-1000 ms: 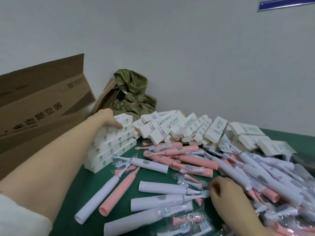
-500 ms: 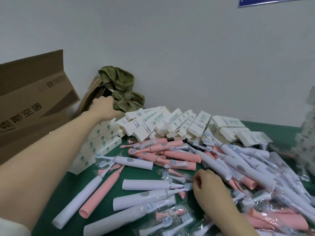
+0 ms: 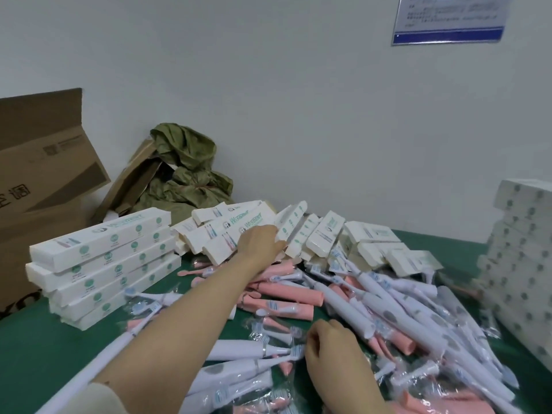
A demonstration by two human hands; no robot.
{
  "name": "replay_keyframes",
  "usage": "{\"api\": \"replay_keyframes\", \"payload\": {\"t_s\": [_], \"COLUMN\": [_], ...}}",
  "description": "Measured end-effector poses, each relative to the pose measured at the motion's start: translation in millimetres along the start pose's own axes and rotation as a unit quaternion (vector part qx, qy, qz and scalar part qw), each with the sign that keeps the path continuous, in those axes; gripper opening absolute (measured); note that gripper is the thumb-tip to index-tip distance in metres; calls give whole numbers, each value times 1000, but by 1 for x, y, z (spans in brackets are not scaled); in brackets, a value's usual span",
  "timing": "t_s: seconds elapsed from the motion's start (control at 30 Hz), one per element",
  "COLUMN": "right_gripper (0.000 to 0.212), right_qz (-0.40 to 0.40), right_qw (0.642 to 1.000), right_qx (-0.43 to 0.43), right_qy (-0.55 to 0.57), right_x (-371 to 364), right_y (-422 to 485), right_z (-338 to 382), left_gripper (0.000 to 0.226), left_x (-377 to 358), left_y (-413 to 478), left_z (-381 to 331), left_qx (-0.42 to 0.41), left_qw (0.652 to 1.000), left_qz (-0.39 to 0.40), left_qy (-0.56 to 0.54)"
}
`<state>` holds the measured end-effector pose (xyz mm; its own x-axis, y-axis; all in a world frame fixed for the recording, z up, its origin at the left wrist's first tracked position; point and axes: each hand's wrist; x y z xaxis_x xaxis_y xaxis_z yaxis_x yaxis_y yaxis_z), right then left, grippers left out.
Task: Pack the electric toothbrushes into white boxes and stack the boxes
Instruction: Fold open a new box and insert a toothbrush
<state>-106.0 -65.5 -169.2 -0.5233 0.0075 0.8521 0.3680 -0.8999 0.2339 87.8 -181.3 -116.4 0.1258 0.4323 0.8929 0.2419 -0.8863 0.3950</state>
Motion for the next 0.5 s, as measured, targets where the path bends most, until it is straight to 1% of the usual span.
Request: {"api": "replay_keyframes", "payload": {"t_s": [0.07, 0.13, 0.2, 0.27, 0.3, 0.33, 0.37, 0.4, 0.43, 0.5], "right_gripper": [12, 13, 11, 12, 20, 30, 40, 49, 56, 62], "right_qz": [-6, -4, -22, -82, -137, -198, -251, -284, -293, -259], "right_qw": [1000, 1000, 994, 978, 969, 959, 949, 941, 937, 942], "right_qx": [4, -11, -41, -55, -42, -10, 33, 83, 131, 190], "right_qy": [0, 24, 102, 183, 203, 204, 191, 165, 136, 102], "right_x": [1, 4, 10, 24, 32, 41, 51, 61, 68, 75], "right_y": [1, 1, 1, 2, 3, 4, 5, 6, 7, 12], "right_z": [-3, -7, -9, -8, -8, -7, -4, 0, 7, 21], "left_gripper": [34, 29, 21, 24, 29, 31, 31, 30, 30, 33], "left_x": [17, 41, 67, 91, 103, 113, 123, 132, 140, 151], "left_y": [-7, -21, -43, -71, -86, -100, -113, -126, -136, -150], "left_z": [-6, -9, -11, -11, -10, -9, -7, -6, -6, -9], "left_qx": [9, -3, -47, -89, -105, -123, -148, -174, -199, -251], "left_qw": [997, 983, 963, 951, 949, 949, 949, 949, 948, 941], "left_qz": [-50, -105, -143, -164, -171, -176, -178, -177, -175, -179], "left_qy": [-65, -151, -222, -248, -243, -230, -214, -195, -176, -142]}}
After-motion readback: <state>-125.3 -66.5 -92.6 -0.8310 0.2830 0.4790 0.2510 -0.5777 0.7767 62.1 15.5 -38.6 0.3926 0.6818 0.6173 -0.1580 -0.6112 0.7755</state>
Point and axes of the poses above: each hand's wrist, its own y-axis towards the middle knuckle, its own x-axis out of the back of the hand, z = x × y, and after that the axes turned 1 degree about y, right-handed
